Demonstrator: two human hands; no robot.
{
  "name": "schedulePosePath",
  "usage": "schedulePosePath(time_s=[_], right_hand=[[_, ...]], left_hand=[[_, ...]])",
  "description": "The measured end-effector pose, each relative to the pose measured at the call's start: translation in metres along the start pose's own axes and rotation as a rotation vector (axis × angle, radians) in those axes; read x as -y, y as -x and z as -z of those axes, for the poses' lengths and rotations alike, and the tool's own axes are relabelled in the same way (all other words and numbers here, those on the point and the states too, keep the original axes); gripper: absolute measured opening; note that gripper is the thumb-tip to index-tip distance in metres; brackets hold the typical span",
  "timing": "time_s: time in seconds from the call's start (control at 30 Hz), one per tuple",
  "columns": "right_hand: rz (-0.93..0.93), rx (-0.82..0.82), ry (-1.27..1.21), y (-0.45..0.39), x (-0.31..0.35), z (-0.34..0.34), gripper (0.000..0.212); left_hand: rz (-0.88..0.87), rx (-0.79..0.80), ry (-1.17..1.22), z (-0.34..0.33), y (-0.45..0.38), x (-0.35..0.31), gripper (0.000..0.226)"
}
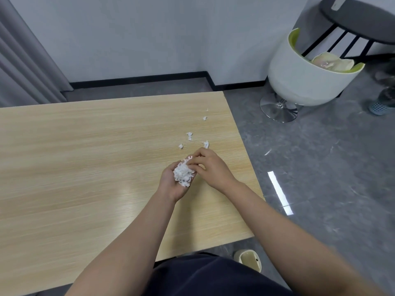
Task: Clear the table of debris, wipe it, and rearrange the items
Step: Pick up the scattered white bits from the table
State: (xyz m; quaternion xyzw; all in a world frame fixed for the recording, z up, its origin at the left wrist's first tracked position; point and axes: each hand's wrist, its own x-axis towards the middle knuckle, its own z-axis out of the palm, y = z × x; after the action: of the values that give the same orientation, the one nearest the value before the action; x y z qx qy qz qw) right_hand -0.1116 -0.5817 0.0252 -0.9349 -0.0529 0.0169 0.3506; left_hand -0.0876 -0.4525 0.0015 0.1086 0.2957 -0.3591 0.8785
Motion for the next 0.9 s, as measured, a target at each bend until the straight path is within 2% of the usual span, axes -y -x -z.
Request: schedulePosePath(time_s=[0.17,0.33,0.5,0.57,0.73,0.9], right_hand=[[-0.063,-0.118,-0.107,-0.012,-0.001,0.006,0.018],[-0.139,-0.202,-0.202,-0.02,-0.009,0.01,0.015],[-0.23,-0.25,-0.14,-0.026,-0.035,0.011,0.016],[-0.317,-0.224,-0.09,-0.03,-0.052,0.012,0.019],[-0.534,-0.036,0.04,-0.032,-0.1,0.006,0.031],[-0.618,0.075,0.097,-0.028,-0.128,-0.009,0.037]], left_hand=[[0.029,0.021,0.017,-0.009,-0.012,-0.016,0.026],[-0.015,0.017,-0.085,-0.009,-0.019,-0.024,0.036],[-0.054,-0.002,-0.171,-0.013,-0.025,-0.028,0.034],[-0.07,-0.014,-0.163,-0.015,-0.027,-0.03,0.036],[-0.086,-0.032,-0.12,-0.013,-0.033,-0.032,0.038],[-0.097,-0.061,-0.088,-0.011,-0.038,-0.038,0.036]])
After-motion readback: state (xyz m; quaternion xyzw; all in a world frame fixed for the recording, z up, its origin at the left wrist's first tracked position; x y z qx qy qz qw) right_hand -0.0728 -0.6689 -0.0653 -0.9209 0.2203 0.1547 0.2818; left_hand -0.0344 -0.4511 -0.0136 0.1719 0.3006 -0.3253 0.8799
